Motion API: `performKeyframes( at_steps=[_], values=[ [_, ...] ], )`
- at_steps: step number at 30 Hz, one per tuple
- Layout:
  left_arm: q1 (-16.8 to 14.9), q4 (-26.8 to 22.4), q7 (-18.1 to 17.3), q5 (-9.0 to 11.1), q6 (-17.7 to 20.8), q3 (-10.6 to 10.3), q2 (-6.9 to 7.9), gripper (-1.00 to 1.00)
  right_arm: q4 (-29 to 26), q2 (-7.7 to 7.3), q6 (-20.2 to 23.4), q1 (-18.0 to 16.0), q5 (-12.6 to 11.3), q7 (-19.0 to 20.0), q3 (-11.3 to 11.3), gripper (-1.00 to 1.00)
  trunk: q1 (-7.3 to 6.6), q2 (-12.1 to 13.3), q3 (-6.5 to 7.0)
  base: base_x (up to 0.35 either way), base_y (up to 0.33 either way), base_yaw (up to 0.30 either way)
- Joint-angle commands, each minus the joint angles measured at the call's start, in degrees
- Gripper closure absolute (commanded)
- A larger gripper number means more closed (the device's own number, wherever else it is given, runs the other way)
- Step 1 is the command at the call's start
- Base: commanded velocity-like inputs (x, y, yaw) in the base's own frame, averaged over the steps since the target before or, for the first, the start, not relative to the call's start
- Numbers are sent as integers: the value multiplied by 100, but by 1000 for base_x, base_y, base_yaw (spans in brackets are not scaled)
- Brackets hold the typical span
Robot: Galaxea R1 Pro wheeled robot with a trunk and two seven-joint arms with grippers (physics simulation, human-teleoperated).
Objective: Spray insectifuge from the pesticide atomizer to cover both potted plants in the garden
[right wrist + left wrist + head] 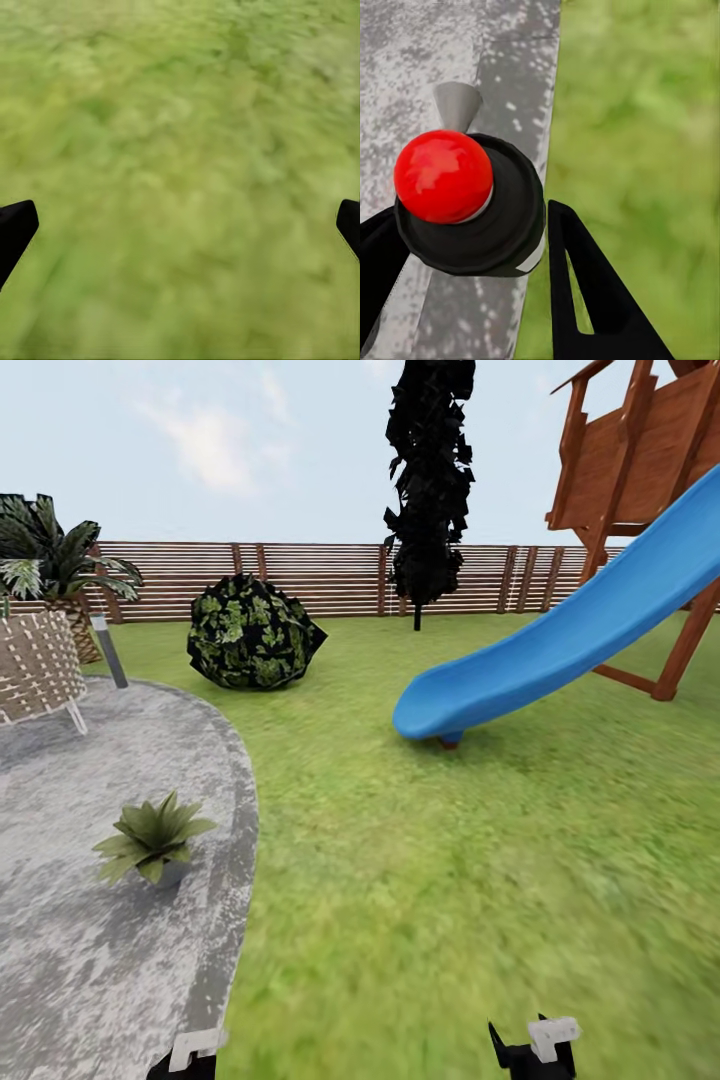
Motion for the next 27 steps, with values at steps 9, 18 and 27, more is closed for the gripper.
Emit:
performKeyframes(
  at_steps=[9,18,27],
  values=[
    [-5,9,23,-61,-23,27,-1,100,5,-2,-17,-3,-62,51,19,-100,2,-2,-5,336,0,0],
    [-5,9,23,-61,-23,27,-1,100,5,3,-17,-3,-62,50,19,-100,2,-2,-5,338,0,0],
    [-5,9,23,-61,-23,27,-1,100,5,7,-17,-3,-62,51,19,-100,2,-2,-5,338,0,194]
  ],
)
